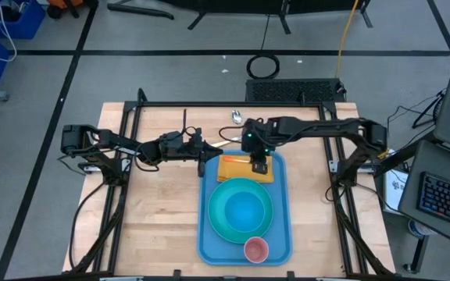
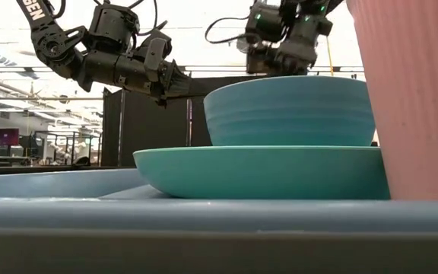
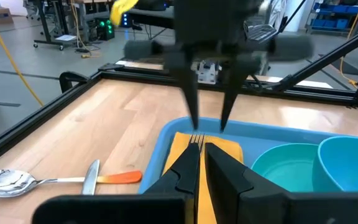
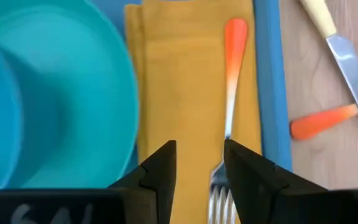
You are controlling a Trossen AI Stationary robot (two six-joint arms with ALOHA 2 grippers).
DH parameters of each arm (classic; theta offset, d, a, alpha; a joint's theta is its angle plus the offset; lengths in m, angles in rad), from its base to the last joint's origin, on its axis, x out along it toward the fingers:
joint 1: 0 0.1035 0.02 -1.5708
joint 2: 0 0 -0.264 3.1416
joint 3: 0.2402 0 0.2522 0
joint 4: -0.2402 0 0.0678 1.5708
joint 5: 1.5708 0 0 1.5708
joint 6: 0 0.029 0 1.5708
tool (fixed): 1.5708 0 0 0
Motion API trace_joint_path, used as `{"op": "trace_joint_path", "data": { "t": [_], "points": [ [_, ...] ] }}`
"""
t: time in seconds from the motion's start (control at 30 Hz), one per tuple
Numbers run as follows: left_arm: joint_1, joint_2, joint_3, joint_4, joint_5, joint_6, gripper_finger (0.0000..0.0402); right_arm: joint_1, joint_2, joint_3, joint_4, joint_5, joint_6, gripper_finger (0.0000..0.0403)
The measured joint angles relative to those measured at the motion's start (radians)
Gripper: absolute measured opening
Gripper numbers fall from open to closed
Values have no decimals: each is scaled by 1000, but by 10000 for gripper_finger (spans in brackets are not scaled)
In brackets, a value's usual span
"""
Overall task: Set up tray
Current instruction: Adjust the pink cup on the blue serving tray
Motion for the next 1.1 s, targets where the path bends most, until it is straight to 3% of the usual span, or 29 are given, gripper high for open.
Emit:
{"op": "trace_joint_path", "data": {
  "t": [0.23, 0.5, 0.8, 0.93, 1.1],
  "points": [
    [0, 0, 0, -1, 0, 0, 31, 65, -101, 0, -116, -9, 204, 123],
    [-7, 0, 0, -1, -1, 0, 31, 193, -166, 1, -200, -165, 470, 136],
    [-39, 0, 0, -1, -1, 16, 31, 434, -202, 1, -89, -159, 743, 126],
    [-49, 0, 0, -1, -1, 22, 31, 539, -188, 2, 49, -114, 793, 126],
    [-62, 0, 0, -1, -1, 18, 31, 635, -159, 2, 79, -38, 948, 125]
  ]
}}
